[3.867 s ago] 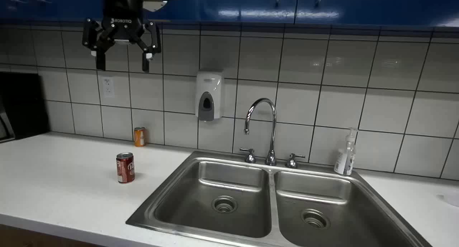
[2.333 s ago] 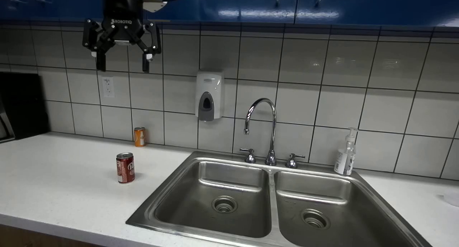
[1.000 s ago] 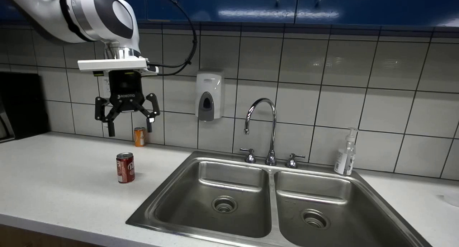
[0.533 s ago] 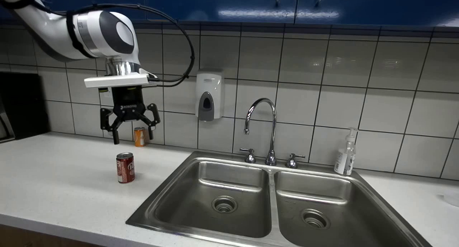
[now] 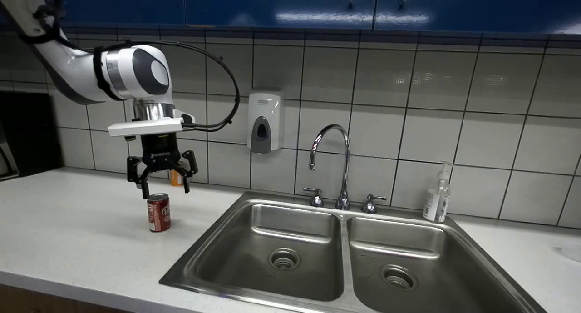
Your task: Pick up the brown dr pepper can and put it in the left side of the sink
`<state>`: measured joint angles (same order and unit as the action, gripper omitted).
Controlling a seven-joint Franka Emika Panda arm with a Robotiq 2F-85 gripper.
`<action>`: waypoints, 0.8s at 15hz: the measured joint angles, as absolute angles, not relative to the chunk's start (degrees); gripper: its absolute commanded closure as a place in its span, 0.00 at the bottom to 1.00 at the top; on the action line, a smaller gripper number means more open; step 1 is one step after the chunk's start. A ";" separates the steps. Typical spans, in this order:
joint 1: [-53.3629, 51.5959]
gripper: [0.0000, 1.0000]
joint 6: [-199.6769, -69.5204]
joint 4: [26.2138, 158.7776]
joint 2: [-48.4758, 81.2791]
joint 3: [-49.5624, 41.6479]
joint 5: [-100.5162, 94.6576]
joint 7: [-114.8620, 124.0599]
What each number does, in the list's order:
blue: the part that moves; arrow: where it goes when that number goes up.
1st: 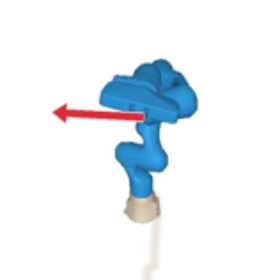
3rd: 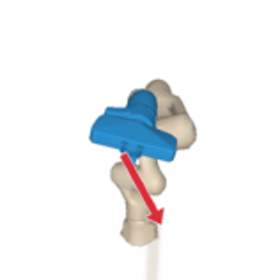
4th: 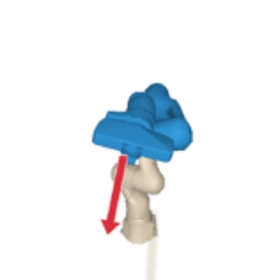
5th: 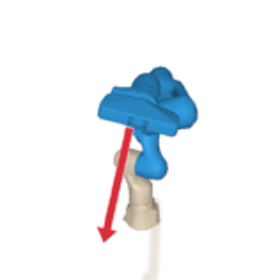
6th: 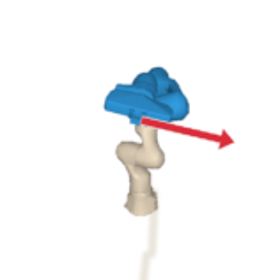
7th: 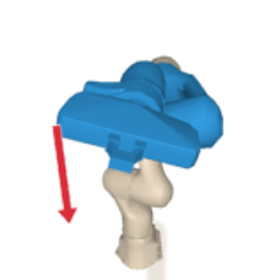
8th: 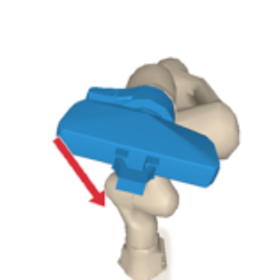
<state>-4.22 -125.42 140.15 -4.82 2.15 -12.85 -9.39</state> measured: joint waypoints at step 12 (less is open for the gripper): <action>-7.98 0.00 -128.39 130.31 7.46 4.14 -12.87 -2.38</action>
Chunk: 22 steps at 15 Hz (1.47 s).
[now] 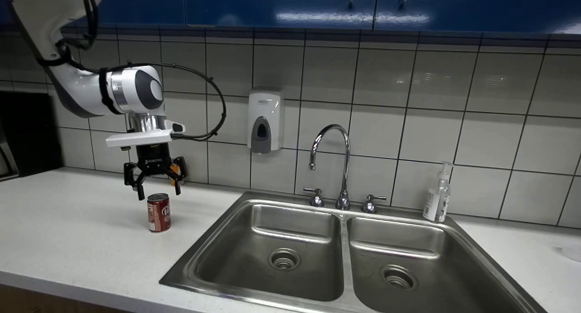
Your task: Pick up the brown dr pepper can and put it in the left side of the sink
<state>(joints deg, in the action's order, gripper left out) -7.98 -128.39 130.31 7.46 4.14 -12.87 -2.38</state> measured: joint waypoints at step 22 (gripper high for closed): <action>-9.66 0.00 -132.82 124.68 15.95 4.13 -13.00 7.49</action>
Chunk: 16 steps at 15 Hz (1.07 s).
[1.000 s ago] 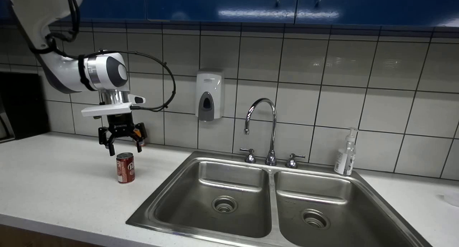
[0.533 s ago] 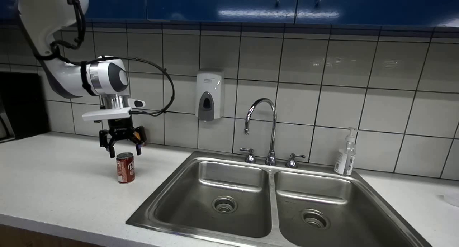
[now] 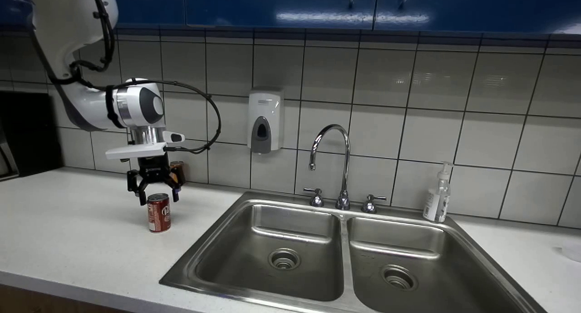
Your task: Pick up the brown dr pepper can and put it in the left side of the sink
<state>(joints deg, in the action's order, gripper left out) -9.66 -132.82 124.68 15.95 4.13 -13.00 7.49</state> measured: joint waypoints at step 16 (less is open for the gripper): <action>-9.96 0.00 -133.03 123.55 18.44 3.88 -12.97 12.92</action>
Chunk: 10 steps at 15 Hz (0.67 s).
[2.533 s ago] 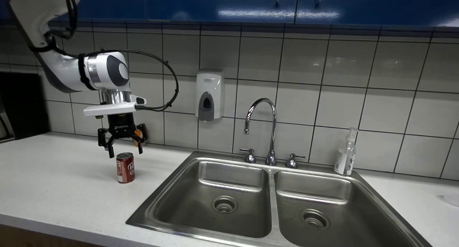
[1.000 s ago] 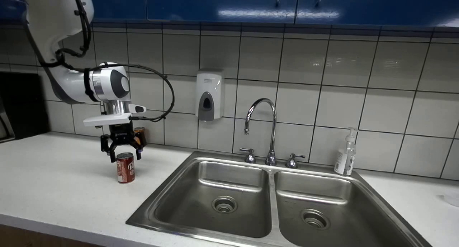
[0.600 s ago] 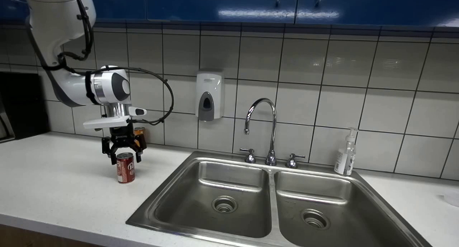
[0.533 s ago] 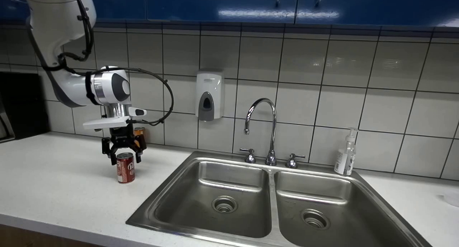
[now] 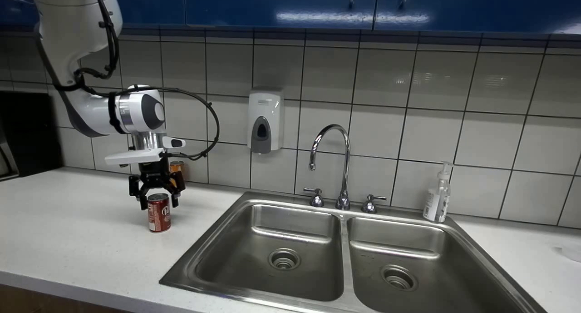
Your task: Pick up the brown dr pepper can and put it in the left side of the sink
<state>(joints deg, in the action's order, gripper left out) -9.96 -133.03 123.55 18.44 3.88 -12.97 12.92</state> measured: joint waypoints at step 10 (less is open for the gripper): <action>-10.21 0.44 -133.67 123.79 18.77 3.66 -13.20 12.97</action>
<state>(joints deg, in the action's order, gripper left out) -10.21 -133.67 123.79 18.77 3.66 -13.20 12.97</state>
